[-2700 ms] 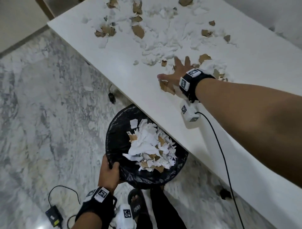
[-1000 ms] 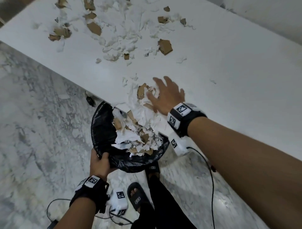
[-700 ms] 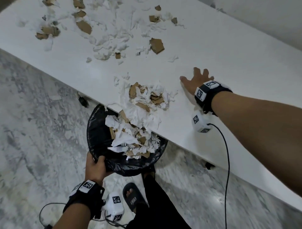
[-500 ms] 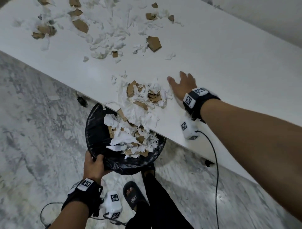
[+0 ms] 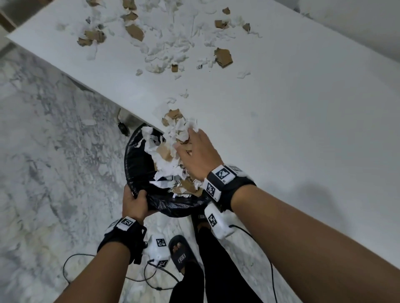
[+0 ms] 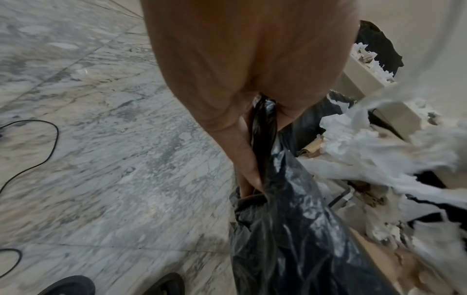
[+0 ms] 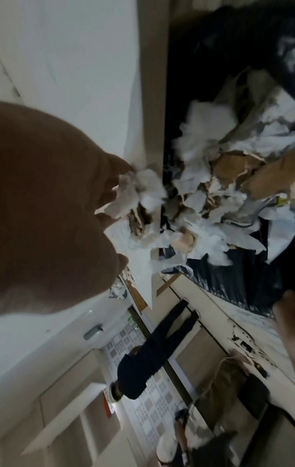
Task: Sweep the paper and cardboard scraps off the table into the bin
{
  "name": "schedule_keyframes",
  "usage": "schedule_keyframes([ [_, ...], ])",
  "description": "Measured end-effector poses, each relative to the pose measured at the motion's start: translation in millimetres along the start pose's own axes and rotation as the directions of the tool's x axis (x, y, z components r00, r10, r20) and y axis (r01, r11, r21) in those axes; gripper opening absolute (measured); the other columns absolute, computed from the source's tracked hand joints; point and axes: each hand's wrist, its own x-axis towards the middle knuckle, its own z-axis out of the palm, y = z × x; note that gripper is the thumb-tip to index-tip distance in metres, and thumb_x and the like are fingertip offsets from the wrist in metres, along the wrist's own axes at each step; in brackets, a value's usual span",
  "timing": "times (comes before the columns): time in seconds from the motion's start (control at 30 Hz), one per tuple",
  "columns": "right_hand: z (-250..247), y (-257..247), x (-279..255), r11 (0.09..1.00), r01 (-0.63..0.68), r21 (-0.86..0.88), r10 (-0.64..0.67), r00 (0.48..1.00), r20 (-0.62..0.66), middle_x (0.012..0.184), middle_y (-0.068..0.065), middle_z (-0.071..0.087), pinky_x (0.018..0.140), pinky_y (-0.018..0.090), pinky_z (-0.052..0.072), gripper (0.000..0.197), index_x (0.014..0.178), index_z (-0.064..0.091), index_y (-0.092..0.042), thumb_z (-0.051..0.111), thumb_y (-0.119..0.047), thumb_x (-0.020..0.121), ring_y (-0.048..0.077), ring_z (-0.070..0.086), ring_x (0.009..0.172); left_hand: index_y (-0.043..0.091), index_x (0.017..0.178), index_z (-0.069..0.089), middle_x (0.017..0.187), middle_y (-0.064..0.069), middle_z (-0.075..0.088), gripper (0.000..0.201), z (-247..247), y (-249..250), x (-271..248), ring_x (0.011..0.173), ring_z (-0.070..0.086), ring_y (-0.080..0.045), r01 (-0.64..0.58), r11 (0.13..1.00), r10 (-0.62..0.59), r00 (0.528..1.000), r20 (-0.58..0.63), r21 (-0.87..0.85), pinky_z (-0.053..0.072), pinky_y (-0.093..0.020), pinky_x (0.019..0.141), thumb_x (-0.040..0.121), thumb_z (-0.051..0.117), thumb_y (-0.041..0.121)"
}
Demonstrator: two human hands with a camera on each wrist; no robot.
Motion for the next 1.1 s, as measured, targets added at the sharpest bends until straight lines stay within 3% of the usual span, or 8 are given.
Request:
schedule_keyframes([
  [0.1, -16.9, -6.1, -0.4, 0.994, 0.057, -0.089, -0.068, 0.989, -0.128, 0.155, 0.007, 0.035, 0.104, 0.037, 0.038, 0.058, 0.149, 0.032, -0.017, 0.033, -0.05, 0.101, 0.025, 0.045, 0.133, 0.028, 0.131, 0.051, 0.126, -0.017, 0.064, 0.036, -6.3, -2.3, 1.1, 0.099, 0.072, -0.039, 0.013, 1.0, -0.013, 1.0, -0.016, -0.005, 0.066, -0.045, 0.06, 0.103, 0.047, 0.005],
  [0.17, -35.4, -7.7, 17.8, 0.986, 0.044, -0.16, -0.077, 0.975, -0.209, 0.149, 0.005, 0.043, 0.099, 0.037, 0.042, 0.05, 0.144, 0.041, -0.02, 0.035, -0.047, 0.101, 0.025, 0.051, 0.126, 0.03, 0.128, 0.051, 0.127, -0.018, 0.064, 0.035, -9.9, -4.1, 2.6, 0.103, 0.071, -0.043, 0.021, 1.0, -0.021, 1.0, -0.023, 0.0, 0.066, -0.05, 0.064, 0.103, 0.047, 0.005],
  [0.3, -55.1, -12.1, 87.4, 0.985, 0.036, -0.168, -0.072, 0.974, -0.217, 0.152, 0.006, 0.035, 0.11, 0.044, 0.035, 0.045, 0.144, 0.04, -0.026, 0.035, -0.037, 0.101, 0.032, 0.04, 0.134, 0.03, 0.124, 0.05, 0.126, -0.017, 0.063, 0.033, -16.1, -6.1, 5.9, 0.104, 0.07, -0.044, 0.034, 0.999, -0.034, 0.998, -0.051, -0.004, 0.065, -0.056, 0.068, 0.104, 0.047, 0.005],
  [0.5, -44.7, -21.7, 155.9, 0.932, 0.094, -0.35, -0.085, 0.996, 0.041, 0.164, 0.006, 0.006, 0.119, 0.048, 0.018, 0.057, 0.156, 0.017, -0.03, 0.032, -0.04, 0.101, 0.034, 0.006, 0.15, 0.025, 0.121, 0.052, 0.114, -0.014, 0.064, 0.029, -22.2, -6.7, 11.1, 0.097, 0.07, -0.039, 0.017, 1.0, -0.018, 0.997, -0.069, -0.021, 0.064, -0.043, 0.053, 0.104, 0.046, 0.003],
  [0.67, -20.6, -34.2, 110.1, 0.922, 0.221, -0.318, -0.189, 0.974, 0.128, 0.164, 0.011, 0.009, 0.122, 0.046, 0.016, 0.053, 0.154, 0.026, -0.017, 0.03, -0.034, 0.104, 0.029, 0.006, 0.152, 0.027, 0.12, 0.052, 0.122, -0.02, 0.064, 0.03, -25.3, -5.3, 15.6, 0.101, 0.07, -0.043, 0.02, 1.0, -0.019, 0.997, -0.076, 0.006, 0.064, -0.044, 0.054, 0.103, 0.047, 0.003],
  [0.87, -9.4, -24.6, 42.8, 0.894, 0.392, -0.215, -0.344, 0.91, 0.23, 0.161, 0.005, 0.024, 0.122, 0.049, 0.014, 0.048, 0.153, 0.031, -0.024, 0.03, -0.033, 0.106, 0.02, 0.022, 0.149, 0.026, 0.125, 0.051, 0.125, -0.022, 0.063, 0.033, -25.1, 2.1, 14.8, 0.098, 0.07, -0.042, 0.02, 1.0, -0.019, 0.997, -0.069, 0.011, 0.064, -0.045, 0.053, 0.102, 0.046, 0.003],
  [0.97, -29.8, -9.4, 39.6, 0.932, 0.33, -0.151, -0.332, 0.943, 0.014, 0.156, 0.003, 0.036, 0.12, 0.049, 0.019, 0.045, 0.15, 0.037, -0.025, 0.032, -0.032, 0.105, 0.018, 0.028, 0.146, 0.027, 0.123, 0.05, 0.125, -0.02, 0.062, 0.031, -23.1, 4.1, 8.6, 0.103, 0.069, -0.044, 0.017, 1.0, -0.016, 0.999, -0.052, 0.02, 0.063, -0.044, 0.051, 0.103, 0.046, 0.003],
  [1.1, -55.5, 28.5, 39.6, 0.993, 0.022, -0.119, -0.037, 0.991, -0.128, 0.158, 0.004, 0.031, 0.12, 0.049, 0.019, 0.049, 0.152, 0.033, -0.02, 0.029, -0.035, 0.105, 0.02, 0.025, 0.147, 0.029, 0.123, 0.049, 0.126, -0.019, 0.062, 0.032, -17.5, 1.4, 0.0, 0.098, 0.07, -0.039, 0.018, 0.999, -0.017, 1.0, -0.026, 0.037, 0.065, -0.045, 0.055, 0.104, 0.046, 0.003],
])
